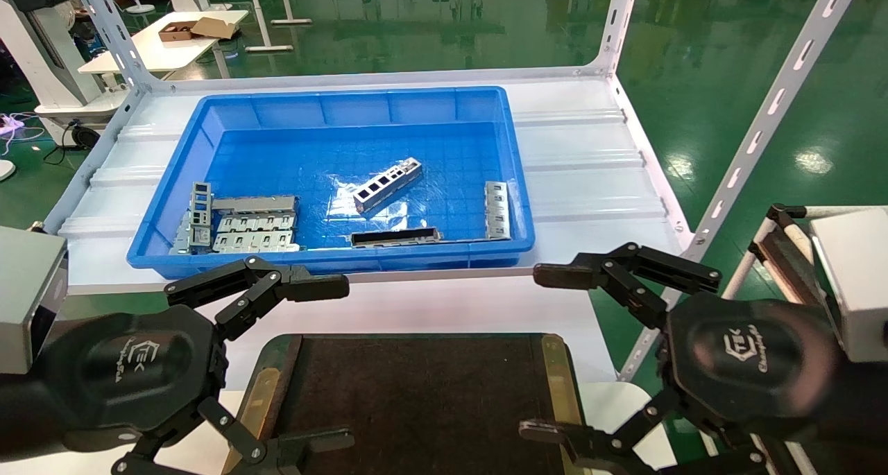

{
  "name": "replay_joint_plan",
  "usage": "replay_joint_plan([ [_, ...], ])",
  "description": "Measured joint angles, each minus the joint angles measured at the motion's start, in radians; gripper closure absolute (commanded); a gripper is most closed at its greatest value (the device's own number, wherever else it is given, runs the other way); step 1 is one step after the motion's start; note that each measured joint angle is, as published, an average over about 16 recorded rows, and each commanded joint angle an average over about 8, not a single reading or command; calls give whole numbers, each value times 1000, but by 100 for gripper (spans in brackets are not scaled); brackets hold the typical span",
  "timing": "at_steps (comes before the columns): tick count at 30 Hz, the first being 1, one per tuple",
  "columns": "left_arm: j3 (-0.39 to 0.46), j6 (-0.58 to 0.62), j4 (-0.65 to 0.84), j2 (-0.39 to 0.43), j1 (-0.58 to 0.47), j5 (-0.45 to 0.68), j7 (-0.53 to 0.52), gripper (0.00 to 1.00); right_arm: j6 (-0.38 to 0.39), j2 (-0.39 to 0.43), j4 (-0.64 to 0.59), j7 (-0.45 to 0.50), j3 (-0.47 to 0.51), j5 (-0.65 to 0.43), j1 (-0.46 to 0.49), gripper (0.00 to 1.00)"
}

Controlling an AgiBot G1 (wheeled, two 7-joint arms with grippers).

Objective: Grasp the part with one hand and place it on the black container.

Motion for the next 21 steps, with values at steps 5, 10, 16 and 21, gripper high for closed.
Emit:
replay_joint_plan([
  [5, 0, 0, 0, 0, 0, 0, 0, 0, 0, 0, 0, 0, 0, 0, 0, 0],
  [10, 0, 0, 0, 0, 0, 0, 0, 0, 0, 0, 0, 0, 0, 0, 0, 0],
  [16, 0, 0, 0, 0, 0, 0, 0, 0, 0, 0, 0, 0, 0, 0, 0, 0],
  [21, 0, 0, 0, 0, 0, 0, 0, 0, 0, 0, 0, 0, 0, 0, 0, 0],
])
